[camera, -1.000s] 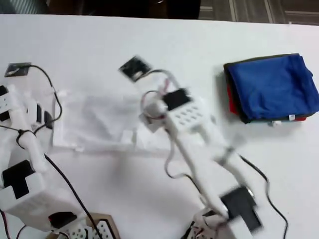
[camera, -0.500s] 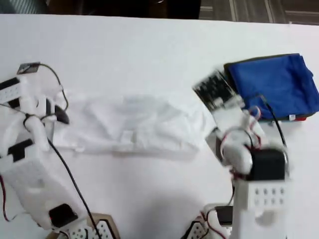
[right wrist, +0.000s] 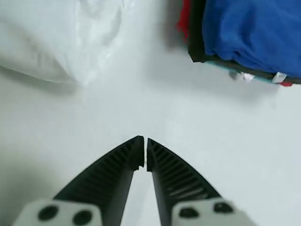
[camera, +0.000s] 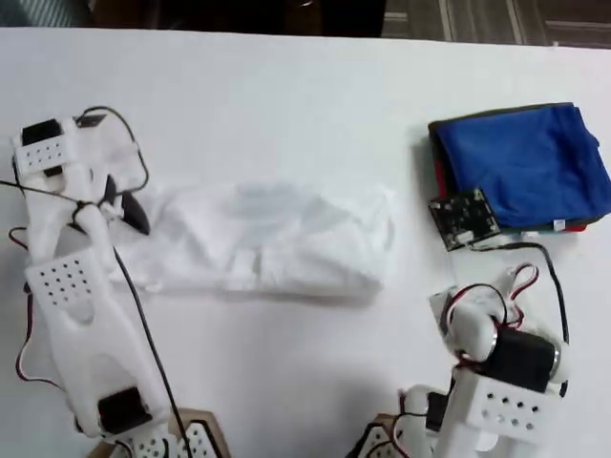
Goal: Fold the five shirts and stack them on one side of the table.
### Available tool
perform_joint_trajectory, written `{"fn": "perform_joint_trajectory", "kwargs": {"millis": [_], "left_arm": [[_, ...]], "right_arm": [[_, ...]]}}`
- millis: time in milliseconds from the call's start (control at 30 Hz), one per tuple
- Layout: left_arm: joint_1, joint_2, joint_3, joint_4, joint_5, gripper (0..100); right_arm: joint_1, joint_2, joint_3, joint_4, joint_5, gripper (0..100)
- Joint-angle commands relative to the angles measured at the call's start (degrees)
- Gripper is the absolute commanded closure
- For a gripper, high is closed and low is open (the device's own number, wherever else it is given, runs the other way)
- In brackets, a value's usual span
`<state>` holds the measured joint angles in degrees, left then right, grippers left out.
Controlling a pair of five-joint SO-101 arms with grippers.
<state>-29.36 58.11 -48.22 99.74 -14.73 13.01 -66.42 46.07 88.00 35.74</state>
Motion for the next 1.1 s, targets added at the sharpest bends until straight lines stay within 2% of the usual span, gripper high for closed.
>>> {"fn": "perform_joint_trajectory", "kwargs": {"millis": [0, 100, 200, 233, 267, 467, 767, 867, 1067], "left_arm": [[0.79, 5.27, -5.32, 2.37, -0.35, 70], [0.79, 5.45, -5.58, 2.55, -2.64, 77], [0.26, 5.19, -4.97, 2.46, -2.81, 96], [-0.53, 5.19, -4.97, 2.46, -2.81, 99], [-1.41, 5.27, -4.97, 2.46, -2.9, 96], [-8.09, 4.48, -5.76, 2.37, -4.22, 97], [-18.46, -3.43, -4.53, 2.64, -9.41, 97], [-18.02, -8.97, 0.48, 2.73, -9.58, 97], [-9.49, -26.99, 19.56, 2.73, -7.21, 97]], "right_arm": [[3.03, -1.36, 2.9, -3.65, 0.44, 97.8], [3.21, -1.45, 3.08, -3.74, 0.44, 97.8], [3.21, -1.45, 3.16, -4.88, 0.44, 97.8], [3.21, -1.36, 3.25, -5.32, 0.44, 97.8], [3.21, -1.19, 3.43, -5.67, 0.35, 97.8], [3.3, -1.01, 6.95, -8.92, -0.18, 97.8], [3.38, -1.36, 23.47, -22.37, -1.76, 97.8], [3.38, -1.19, 27.96, -28.0, -5.54, 97.8], [3.3, -1.36, 40.09, -39.78, -9.93, 97.8]]}}
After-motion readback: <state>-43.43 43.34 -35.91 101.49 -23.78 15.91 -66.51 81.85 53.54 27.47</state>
